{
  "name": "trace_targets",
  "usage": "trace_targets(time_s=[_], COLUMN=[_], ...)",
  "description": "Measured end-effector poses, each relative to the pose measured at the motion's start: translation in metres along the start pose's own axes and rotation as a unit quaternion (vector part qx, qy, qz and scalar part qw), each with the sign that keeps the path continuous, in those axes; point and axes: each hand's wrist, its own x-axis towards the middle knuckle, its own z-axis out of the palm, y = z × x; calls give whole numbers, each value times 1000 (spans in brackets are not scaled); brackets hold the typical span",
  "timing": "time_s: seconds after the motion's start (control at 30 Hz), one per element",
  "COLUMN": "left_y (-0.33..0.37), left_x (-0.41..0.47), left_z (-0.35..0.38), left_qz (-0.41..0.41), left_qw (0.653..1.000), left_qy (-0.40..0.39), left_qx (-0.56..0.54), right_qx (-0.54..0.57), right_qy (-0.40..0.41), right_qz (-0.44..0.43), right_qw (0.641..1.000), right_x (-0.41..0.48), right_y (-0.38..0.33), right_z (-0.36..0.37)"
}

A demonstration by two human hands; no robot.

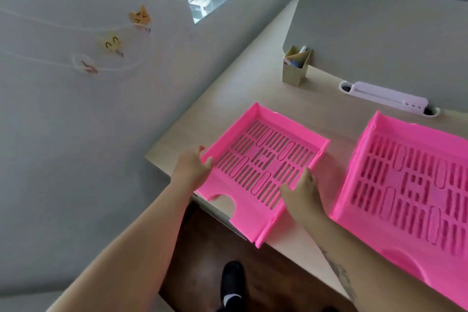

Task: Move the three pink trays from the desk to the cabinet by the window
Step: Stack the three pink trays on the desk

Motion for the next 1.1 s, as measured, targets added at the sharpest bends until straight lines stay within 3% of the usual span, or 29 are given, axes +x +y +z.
trace_targets(time_s=[0.13,0.23,0.4,0.57,0.87,1.1], left_y=[-34,-46,-27,39,190,220], left_x=[33,54,83,73,-27,-88], left_z=[6,10,-5,-8,62,109], left_qz=[8,43,71,133,278,253], left_qw=[998,996,993,976,946,956], left_qy=[-65,-83,-86,-108,-151,-140], left_qx=[-5,-1,-44,-131,-74,-37], right_qx=[59,55,28,27,60,82], right_qy=[57,108,174,225,315,275], right_qz=[134,171,109,45,82,85], right_qw=[988,978,978,973,944,954], right_x=[7,10,38,30,-40,-53], right_y=[3,-7,-34,-34,87,152], right_z=[39,49,11,-70,-209,-242])
